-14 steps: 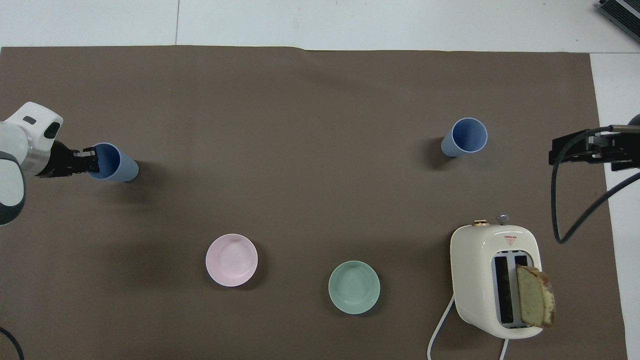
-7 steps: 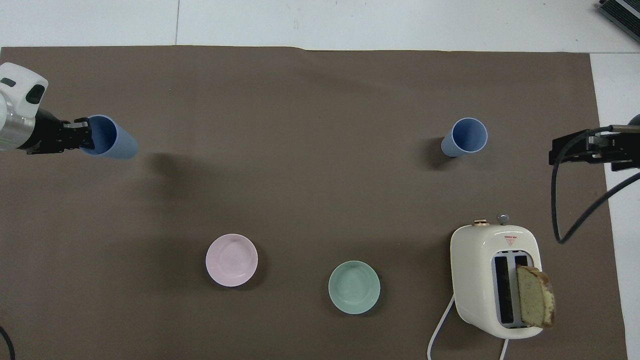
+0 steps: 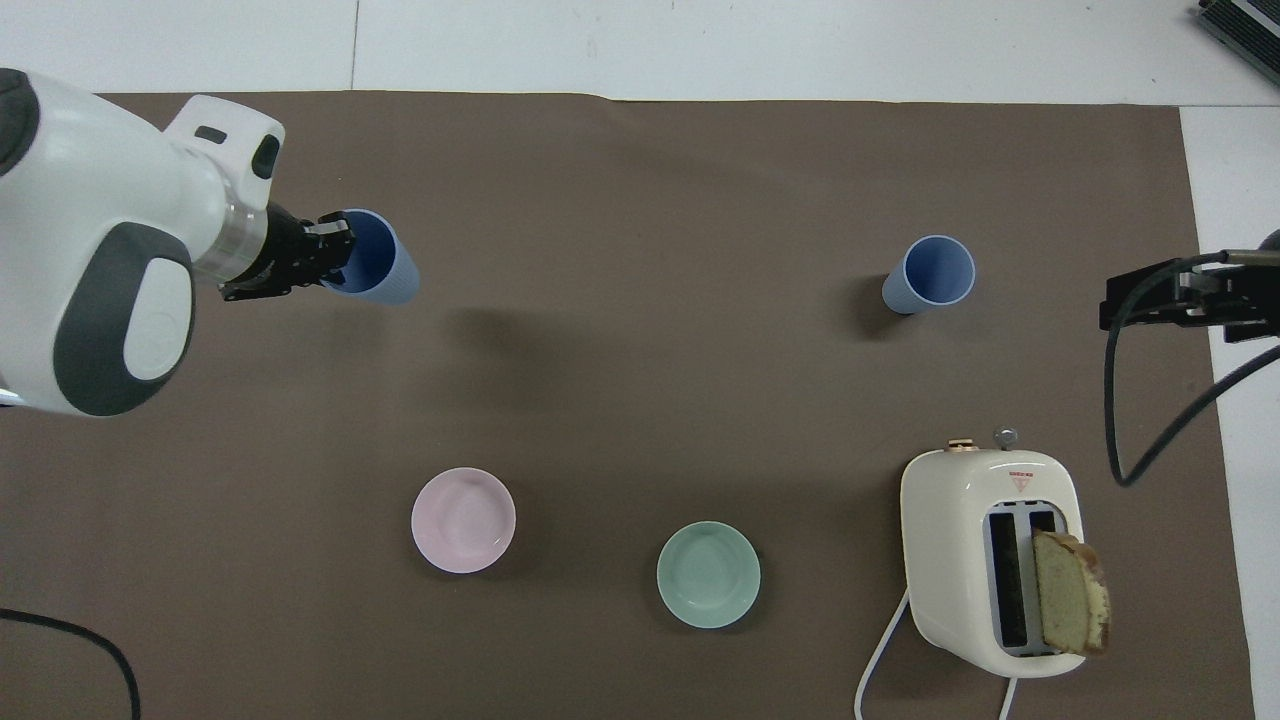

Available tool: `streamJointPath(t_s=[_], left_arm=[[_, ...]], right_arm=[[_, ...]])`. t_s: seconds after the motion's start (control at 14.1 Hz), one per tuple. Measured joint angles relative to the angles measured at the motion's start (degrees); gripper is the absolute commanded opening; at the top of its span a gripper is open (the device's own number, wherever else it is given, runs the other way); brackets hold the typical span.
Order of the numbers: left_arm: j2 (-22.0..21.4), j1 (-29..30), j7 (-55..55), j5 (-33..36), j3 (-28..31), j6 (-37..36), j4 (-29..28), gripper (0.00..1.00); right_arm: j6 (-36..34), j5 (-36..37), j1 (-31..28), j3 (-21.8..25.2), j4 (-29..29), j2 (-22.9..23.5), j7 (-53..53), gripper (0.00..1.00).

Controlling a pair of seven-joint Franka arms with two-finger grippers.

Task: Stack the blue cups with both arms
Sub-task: 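Carry the blue cup with the left gripper toward the table center, then set the blue cup down, open the left gripper and withdraw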

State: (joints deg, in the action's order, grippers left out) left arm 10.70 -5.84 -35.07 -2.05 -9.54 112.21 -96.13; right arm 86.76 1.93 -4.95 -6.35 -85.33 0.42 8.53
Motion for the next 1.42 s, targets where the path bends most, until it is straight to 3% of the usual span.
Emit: streamJointPath(t_s=[0.28,0.57,1.35,1.42], left_arm=[[0.9,-7.0,-7.1,0.0,-0.1,0.9,-0.2,0.0],[4.7,-13.0,-11.2,0.0,-0.1,5.1,-1.1,0.0],[9.0,-18.0,-12.5,0.0,-0.1,16.1,-6.6,0.0],[9.4,-18.3,-12.5,0.0,-0.1,16.2,-6.6,0.28]], right_arm=[[0.0,0.0,0.0,0.0,0.0,0.0,0.0,1.0],[0.0,0.0,0.0,0.0,0.0,0.0,0.0,1.0],[0.0,0.0,0.0,0.0,0.0,0.0,0.0,1.0],[0.0,0.0,0.0,0.0,0.0,0.0,0.0,1.0]])
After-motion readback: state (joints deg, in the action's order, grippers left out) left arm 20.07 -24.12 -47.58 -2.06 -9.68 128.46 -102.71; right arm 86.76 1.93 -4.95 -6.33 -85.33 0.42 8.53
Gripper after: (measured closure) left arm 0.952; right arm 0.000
